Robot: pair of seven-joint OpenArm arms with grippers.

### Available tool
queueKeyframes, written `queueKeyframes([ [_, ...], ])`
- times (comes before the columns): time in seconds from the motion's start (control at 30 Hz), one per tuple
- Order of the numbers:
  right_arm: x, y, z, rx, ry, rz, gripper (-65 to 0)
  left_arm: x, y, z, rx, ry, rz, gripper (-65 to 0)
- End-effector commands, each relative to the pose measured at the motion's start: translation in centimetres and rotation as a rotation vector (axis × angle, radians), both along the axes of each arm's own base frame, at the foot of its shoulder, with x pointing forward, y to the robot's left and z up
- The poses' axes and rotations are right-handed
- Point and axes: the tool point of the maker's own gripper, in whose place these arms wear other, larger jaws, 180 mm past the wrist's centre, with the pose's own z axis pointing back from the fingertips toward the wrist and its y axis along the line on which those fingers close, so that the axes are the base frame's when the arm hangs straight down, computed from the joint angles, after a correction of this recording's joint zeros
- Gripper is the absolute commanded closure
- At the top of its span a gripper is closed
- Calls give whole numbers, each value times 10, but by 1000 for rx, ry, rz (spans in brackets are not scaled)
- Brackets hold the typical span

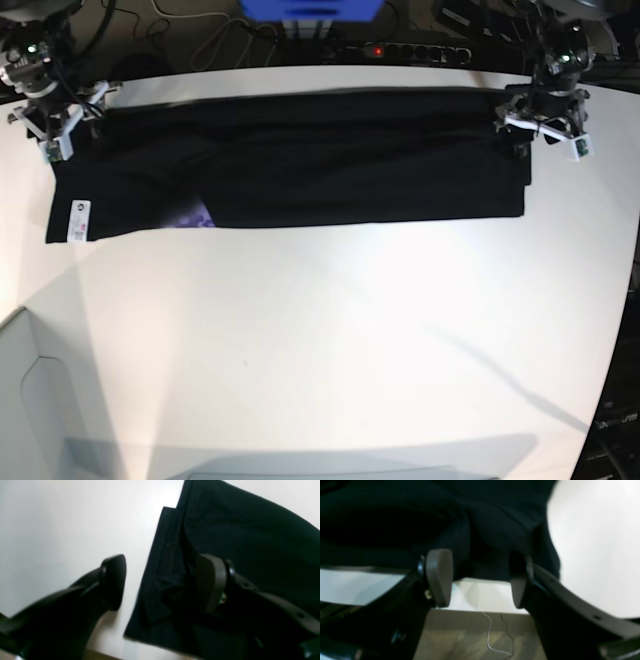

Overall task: Fold the T-shirt properly
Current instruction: 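Regrip the strip's two ends with both grippers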

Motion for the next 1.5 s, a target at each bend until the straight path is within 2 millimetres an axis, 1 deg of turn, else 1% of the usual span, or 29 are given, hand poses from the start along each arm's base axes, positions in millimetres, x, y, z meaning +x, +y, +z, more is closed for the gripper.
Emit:
queueKeyframes([
  [0.0,4,1,5,-3,-21,26,-365,4,3,8,16,-27,-4,-423],
  [0.1,2,5,-5,23,2,25,-365,4,3,8,16,-27,-4,-423],
  [0.23,7,0,-16,46,14,2,-361,4,4,8,17,-28,-3,-423],
  [0.3,8,-4,-18,51,12,-11,-341,4,4,8,17,-28,-3,-423],
  [0.33,9,-4,-18,49,9,-10,-310,4,4,8,17,-28,-3,-423],
  [0.37,11,-6,-15,40,4,-4,-265,4,4,8,17,-28,-3,-423],
  [0.5,12,-9,-12,27,5,2,-27,4,4,8,17,-28,-3,-423],
  [0.53,13,-9,-10,22,-2,5,0,4,4,8,17,-28,-3,-423],
  [0.83,29,0,28,-44,-100,64,0,5,4,9,18,-30,-1,-423],
  [0.9,33,1,31,-46,-111,67,0,5,4,9,18,-30,-1,-423],
  [0.97,33,3,29,-41,-107,72,0,5,4,9,18,-30,-1,-423],
  [1.03,33,2,28,-42,-104,72,-44,5,4,9,18,-30,-1,-423],
  [1.1,37,2,26,-33,-107,72,-131,5,4,9,18,-30,-1,-423],
  [1.17,35,0,19,-21,-90,59,-225,5,4,9,18,-32,-1,-423],
  [1.23,34,-4,12,-10,-73,49,-302,5,4,9,18,-32,-1,-423],
  [1.27,35,-7,9,-8,-66,44,-323,5,4,9,18,-32,-1,-423],
  [1.3,35,-9,5,-2,-58,38,-329,5,4,9,18,-32,-1,-423],
  [1.4,32,-11,-4,12,-34,26,-327,5,4,9,18,-32,-1,-423],
  [1.47,31,-12,-5,15,-30,23,-327,5,4,9,18,-32,-1,-423],
])
